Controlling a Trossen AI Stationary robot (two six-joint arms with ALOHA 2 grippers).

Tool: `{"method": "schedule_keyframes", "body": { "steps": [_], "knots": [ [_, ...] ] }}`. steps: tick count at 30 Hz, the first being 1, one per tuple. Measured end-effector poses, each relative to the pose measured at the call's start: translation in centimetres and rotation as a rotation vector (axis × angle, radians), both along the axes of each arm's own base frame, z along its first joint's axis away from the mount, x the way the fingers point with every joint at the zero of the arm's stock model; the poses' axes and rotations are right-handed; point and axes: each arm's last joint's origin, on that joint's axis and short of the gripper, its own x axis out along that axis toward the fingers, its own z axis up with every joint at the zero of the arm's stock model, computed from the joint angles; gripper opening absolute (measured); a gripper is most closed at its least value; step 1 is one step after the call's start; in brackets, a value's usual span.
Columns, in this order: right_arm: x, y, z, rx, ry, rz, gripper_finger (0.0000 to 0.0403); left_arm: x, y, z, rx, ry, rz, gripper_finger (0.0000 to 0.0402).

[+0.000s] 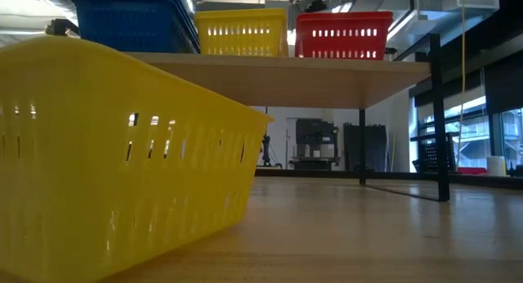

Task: Stack baskets on shelf by color
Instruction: Stack the red bin on top of the stacked red bins on the shelf

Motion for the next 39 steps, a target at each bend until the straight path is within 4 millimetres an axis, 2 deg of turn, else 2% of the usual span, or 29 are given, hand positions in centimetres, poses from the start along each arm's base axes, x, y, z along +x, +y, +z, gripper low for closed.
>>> {"method": "schedule_keyframes", "body": {
  "steps": [4,8,15,20,33,36,39],
  "knots": [
    [0.0,0.0,0.0,-0.001,0.0,0.0,0.0111,0.4,-1.3,-0.9,0.04,0.015,-0.004,0.0065],
    [0.0,0.0,0.0,-0.002,0.0,0.0,0.0111,0.9,-2.0,-1.6,0.034,0.025,0.08,0.0062],
    [0.0,0.0,0.0,-0.003,0.0,0.001,0.0111,1.1,-2.0,-1.7,-0.003,0.011,0.206,0.0017],
    [0.0,0.0,0.0,-0.005,0.001,0.002,0.0111,0.9,-2.1,-1.7,0.009,0.013,0.161,0.0001],
    [0.1,0.0,0.1,0.039,-0.024,-0.04,0.0111,0.9,-2.1,-1.7,0.029,0.062,0.056,0.0067],
    [0.1,0.0,0.1,0.055,-0.029,-0.058,0.0111,0.9,-2.0,-2.7,0.1,0.034,0.05,0.007],
    [0.1,0.0,0.1,0.056,-0.03,-0.057,0.0111,0.4,-2.0,-4.6,0.16,0.048,0.078,0.0068]
  ]
}}
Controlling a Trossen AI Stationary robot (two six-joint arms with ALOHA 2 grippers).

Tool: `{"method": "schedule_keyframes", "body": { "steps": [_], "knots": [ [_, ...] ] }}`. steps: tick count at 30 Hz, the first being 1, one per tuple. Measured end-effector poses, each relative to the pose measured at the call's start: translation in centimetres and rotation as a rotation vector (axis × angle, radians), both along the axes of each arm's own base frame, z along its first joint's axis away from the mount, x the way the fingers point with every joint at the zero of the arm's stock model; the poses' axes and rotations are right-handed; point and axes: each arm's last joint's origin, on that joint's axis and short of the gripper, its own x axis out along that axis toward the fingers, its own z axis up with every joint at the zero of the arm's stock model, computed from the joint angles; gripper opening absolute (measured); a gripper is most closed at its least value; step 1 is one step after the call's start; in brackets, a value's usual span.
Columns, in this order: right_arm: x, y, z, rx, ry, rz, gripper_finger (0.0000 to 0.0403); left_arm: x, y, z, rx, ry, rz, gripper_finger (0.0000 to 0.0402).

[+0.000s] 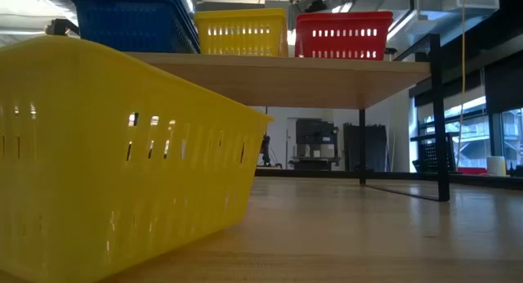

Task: Stack baskets on shelf by color
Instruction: Stack the red bin on top of the stacked red bins on the shelf

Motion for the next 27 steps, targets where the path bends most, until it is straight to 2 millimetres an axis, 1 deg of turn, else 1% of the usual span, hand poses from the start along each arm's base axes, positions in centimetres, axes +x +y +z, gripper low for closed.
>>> {"method": "schedule_keyframes", "body": {
  "steps": [3,6,11,14,18,27],
  "knots": [
    [0.0,0.0,0.0,0.01,0.002,0.006,0.0111,-0.6,0.1,-2.2,0.042,0.017,0.083,0.0067],
    [0.0,0.1,0.0,0.018,0.004,0.014,0.0111,-1.3,0.2,-3.9,0.077,0.02,0.135,0.0067],
    [0.0,0.1,0.0,0.029,0.001,0.006,0.0111,-2.4,0.3,-6.4,0.154,0.012,0.087,0.0067],
    [0.0,0.1,0.0,0.035,-0.001,-0.001,0.0111,-2.9,0.4,-7.7,0.182,0.019,0.068,0.0067],
    [0.0,0.1,0.0,0.035,-0.001,-0.001,0.0111,-3.0,0.6,-9.2,0.176,0.016,0.066,0.0067],
    [0.0,0.1,0.0,0.035,-0.001,-0.001,0.0111,-3.1,0.8,-11.9,0.138,-0.001,0.068,0.0067]
  ]
}}
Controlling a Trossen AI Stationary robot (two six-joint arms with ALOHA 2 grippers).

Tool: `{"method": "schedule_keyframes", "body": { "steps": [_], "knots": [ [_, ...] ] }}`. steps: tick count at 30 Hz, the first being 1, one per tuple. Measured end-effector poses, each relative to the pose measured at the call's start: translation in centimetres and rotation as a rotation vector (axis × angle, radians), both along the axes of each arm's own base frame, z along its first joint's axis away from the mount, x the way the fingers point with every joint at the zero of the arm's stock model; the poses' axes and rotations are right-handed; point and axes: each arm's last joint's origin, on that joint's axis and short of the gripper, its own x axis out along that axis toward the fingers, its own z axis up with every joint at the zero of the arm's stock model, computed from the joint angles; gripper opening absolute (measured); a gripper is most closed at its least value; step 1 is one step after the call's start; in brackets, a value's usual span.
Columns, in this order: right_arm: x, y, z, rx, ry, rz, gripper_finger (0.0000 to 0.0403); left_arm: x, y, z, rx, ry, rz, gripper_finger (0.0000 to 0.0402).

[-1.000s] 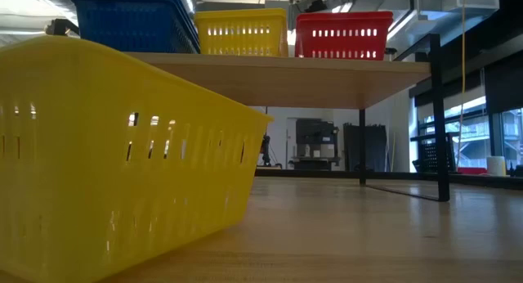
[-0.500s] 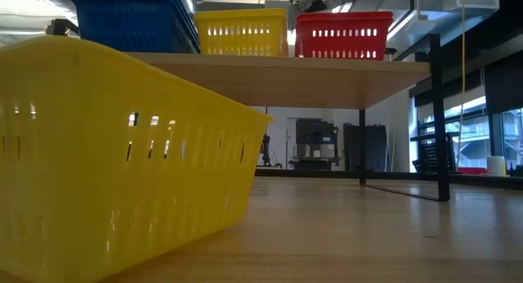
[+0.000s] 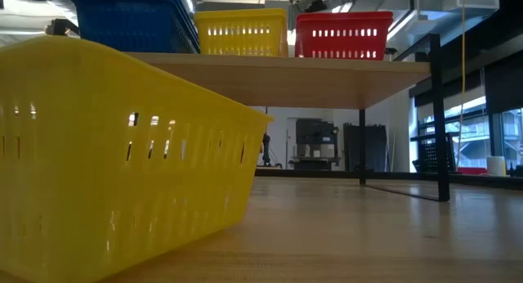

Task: Stack baskets on shelf by color
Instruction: Stack the red bin on top of the stacked red bins on the shelf

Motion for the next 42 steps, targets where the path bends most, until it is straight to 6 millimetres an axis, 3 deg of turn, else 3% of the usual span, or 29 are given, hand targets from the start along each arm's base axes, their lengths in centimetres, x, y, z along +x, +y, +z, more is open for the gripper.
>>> {"method": "schedule_keyframes", "body": {
  "steps": [15,27,42],
  "knots": [
    [0.0,0.0,0.0,0.002,-0.001,-0.002,0.0111,-0.5,1.0,-2.7,0.012,0.005,0.001,0.0067],
    [0.0,0.0,0.0,0.001,-0.001,-0.003,0.0111,-0.7,1.3,-3.0,0.049,0.037,-0.051,0.0066],
    [0.0,-0.1,0.0,0.009,-0.017,-0.046,0.0111,-1.0,2.6,-4.8,0.074,0.051,-0.025,0.0066]
  ]
}}
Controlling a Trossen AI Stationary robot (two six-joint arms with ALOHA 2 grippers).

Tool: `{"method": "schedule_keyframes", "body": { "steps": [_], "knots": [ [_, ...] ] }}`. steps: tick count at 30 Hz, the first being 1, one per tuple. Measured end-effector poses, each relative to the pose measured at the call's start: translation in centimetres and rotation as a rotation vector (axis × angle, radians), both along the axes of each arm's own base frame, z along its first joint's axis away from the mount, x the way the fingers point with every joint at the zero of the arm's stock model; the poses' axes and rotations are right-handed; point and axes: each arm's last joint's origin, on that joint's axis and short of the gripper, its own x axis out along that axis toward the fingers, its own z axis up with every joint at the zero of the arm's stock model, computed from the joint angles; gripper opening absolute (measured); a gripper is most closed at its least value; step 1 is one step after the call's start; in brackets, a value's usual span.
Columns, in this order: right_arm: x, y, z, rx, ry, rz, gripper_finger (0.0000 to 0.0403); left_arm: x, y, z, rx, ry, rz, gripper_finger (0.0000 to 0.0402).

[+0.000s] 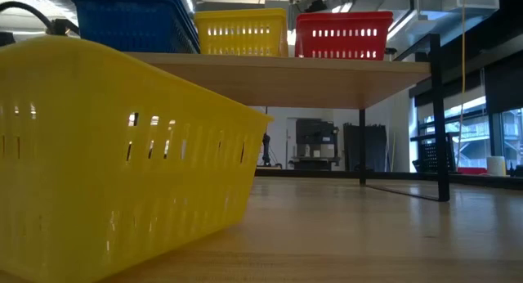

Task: Stack baskets on shelf by color
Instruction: Stack the red bin on top of the stacked red bins on the shelf

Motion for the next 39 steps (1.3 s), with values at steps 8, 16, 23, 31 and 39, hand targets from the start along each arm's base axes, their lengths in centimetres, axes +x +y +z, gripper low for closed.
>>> {"method": "schedule_keyframes", "body": {
  "steps": [8,16,23,31,39],
  "knots": [
    [0.0,0.0,0.0,0.008,-0.003,-0.009,0.0111,0.4,0.5,-1.6,-0.069,-0.027,0.04,0.0066],
    [0.0,0.0,0.0,0.008,-0.003,-0.01,0.0111,1.3,0.4,-1.4,-0.142,0.01,0.108,0.0011],
    [0.0,0.0,0.0,0.008,-0.003,-0.01,0.0111,2.7,-0.7,1.1,-0.221,0.046,0.169,0.0001],
    [0.0,0.0,0.0,0.003,-0.001,-0.005,0.0111,3.5,-1.7,7.1,-0.171,0.063,0.192,0.0],
    [0.0,0.0,0.0,0.004,-0.001,-0.006,0.0111,3.8,-2.1,13.9,-0.208,0.052,0.132,0.0]
  ]
}}
